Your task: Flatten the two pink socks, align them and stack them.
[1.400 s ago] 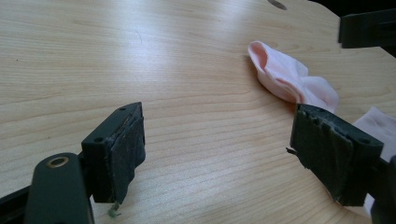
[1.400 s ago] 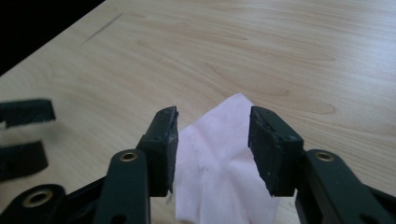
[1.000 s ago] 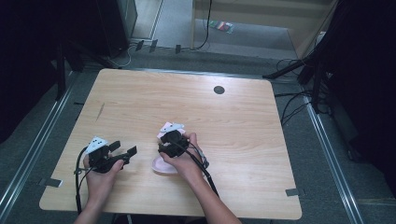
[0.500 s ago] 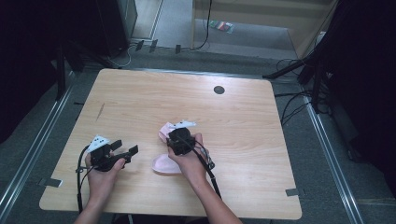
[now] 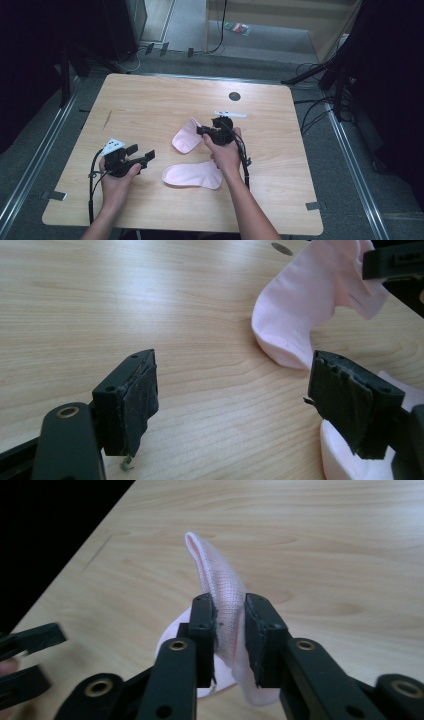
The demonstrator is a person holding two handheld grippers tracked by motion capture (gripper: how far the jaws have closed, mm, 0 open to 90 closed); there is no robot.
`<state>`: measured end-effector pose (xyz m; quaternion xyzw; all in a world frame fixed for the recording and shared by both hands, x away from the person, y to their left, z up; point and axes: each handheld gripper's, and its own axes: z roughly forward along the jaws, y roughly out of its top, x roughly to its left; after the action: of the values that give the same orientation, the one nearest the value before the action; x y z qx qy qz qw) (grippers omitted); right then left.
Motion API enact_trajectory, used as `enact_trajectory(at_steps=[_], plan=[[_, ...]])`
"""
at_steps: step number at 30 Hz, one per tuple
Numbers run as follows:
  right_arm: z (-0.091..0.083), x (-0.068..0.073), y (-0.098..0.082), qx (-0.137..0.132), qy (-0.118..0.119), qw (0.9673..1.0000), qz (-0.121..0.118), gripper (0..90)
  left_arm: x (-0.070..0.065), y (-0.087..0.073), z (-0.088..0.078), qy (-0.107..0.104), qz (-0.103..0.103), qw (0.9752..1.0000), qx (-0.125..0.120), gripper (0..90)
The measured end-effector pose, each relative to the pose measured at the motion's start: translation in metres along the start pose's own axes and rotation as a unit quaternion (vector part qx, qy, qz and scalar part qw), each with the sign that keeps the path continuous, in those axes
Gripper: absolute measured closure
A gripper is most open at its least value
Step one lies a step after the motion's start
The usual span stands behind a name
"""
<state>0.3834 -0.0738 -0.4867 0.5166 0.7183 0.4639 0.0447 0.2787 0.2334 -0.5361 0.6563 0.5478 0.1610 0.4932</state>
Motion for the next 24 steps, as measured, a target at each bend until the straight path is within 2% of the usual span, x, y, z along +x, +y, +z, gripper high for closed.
enact_trajectory(at_steps=[3,4,6,7,9,10,13,15,16,17,19,22,24], plan=[[0.007,-0.018,0.003,0.000,-0.034,0.9994,-0.004,67.2,-0.002,0.005,0.008,0.000,0.003,1.0000,0.007,21.1],[0.009,-0.023,0.003,0.001,-0.048,0.9987,-0.015,64.8,-0.003,0.007,0.010,0.000,0.004,0.9999,0.010,21.4],[0.011,-0.035,0.002,0.000,-0.080,0.9964,-0.029,59.1,-0.005,0.013,0.015,0.000,0.010,0.9999,0.013,21.9],[0.011,-0.040,0.002,-0.007,-0.092,0.9954,-0.028,54.6,-0.006,0.016,0.018,0.000,0.014,0.9998,0.015,22.3],[0.009,-0.051,0.002,-0.019,-0.132,0.9904,-0.038,52.0,-0.009,0.021,0.023,0.001,0.021,0.9996,0.020,22.7],[0.008,-0.055,0.002,-0.021,-0.142,0.9888,-0.042,51.4,-0.010,0.023,0.025,0.001,0.026,0.9995,0.021,22.7],[0.004,-0.064,-0.001,-0.030,-0.142,0.9888,-0.034,51.3,-0.011,0.027,0.031,-0.001,0.031,0.9993,0.021,23.8],[0.002,-0.066,-0.002,-0.032,-0.142,0.9884,-0.044,51.3,-0.012,0.033,0.039,-0.010,0.032,0.9992,0.022,25.6],[0.002,-0.066,-0.002,-0.032,-0.142,0.9884,-0.044,51.3,-0.012,0.033,0.039,-0.010,0.032,0.9992,0.022,26.5],[0.001,-0.067,-0.002,-0.034,-0.138,0.9885,-0.052,51.5,-0.015,0.038,0.046,-0.008,0.037,0.9990,0.025,27.3],[0.001,-0.067,-0.001,-0.039,-0.136,0.9881,-0.059,52.1,-0.019,0.042,0.055,-0.014,0.053,0.9980,0.032,30.0],[0.003,-0.066,0.000,-0.041,-0.130,0.9885,-0.065,52.3,-0.026,0.046,0.069,-0.009,0.070,0.9958,0.058,32.6],[0.005,-0.066,0.002,-0.037,-0.126,0.9889,-0.069,52.2,-0.029,0.048,0.076,-0.011,0.069,0.9952,0.068,32.5]])
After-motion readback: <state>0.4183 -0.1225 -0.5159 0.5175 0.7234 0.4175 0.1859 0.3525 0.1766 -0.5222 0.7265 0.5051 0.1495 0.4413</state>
